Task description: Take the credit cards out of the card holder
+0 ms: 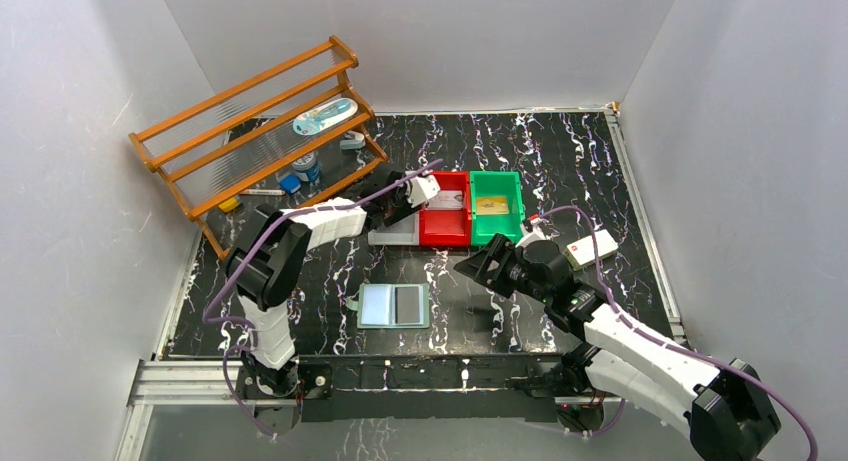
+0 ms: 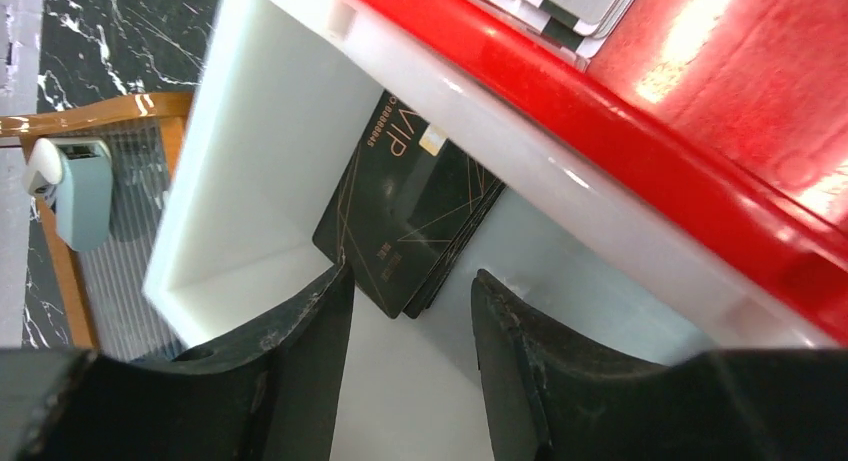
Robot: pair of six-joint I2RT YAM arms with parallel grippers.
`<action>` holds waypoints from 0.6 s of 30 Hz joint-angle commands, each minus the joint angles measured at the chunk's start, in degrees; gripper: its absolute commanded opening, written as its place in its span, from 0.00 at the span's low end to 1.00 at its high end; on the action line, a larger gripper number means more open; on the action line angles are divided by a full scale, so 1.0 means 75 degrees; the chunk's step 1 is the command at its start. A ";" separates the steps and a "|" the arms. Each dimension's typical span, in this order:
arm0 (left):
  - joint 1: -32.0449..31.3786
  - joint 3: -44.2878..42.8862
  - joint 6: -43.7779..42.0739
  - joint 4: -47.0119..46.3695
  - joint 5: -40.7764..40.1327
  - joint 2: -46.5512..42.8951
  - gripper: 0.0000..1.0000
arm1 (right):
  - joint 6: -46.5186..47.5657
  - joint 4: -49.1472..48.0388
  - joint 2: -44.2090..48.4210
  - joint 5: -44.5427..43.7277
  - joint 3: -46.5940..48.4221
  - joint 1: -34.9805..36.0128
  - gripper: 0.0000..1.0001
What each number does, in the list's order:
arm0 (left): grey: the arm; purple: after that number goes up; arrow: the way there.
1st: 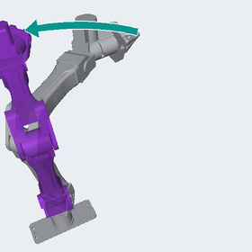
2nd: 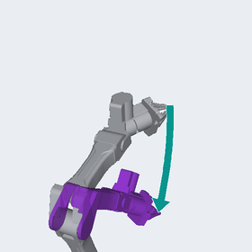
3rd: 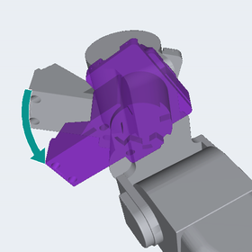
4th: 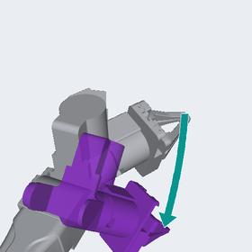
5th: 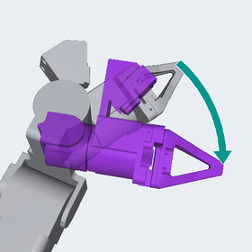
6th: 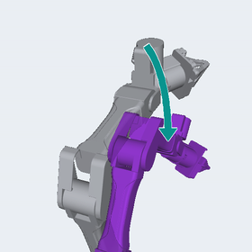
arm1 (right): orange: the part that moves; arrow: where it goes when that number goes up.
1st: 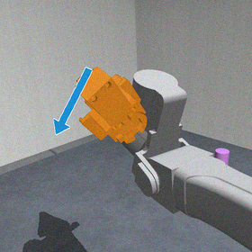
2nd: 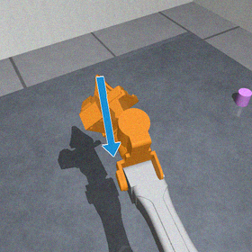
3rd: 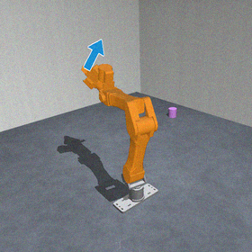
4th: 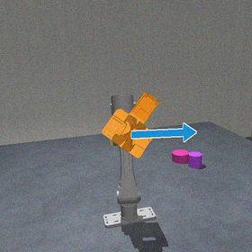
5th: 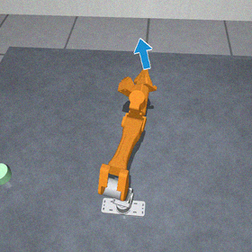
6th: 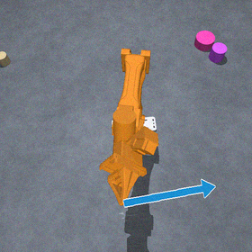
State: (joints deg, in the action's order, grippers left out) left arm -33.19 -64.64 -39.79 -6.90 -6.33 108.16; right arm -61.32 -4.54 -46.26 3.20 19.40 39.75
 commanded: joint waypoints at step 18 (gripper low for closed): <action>0.0036 0.1929 0.6112 0.2441 0.1207 -0.5936 0.61 | 0.0220 -0.0387 -0.1525 0.1008 0.0768 -0.0009 0.78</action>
State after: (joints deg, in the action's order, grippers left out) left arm -33.17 -55.00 -9.67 4.12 -1.52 72.36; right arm -60.55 -4.47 -55.96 8.05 21.80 39.75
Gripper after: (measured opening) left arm 0.592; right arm 0.793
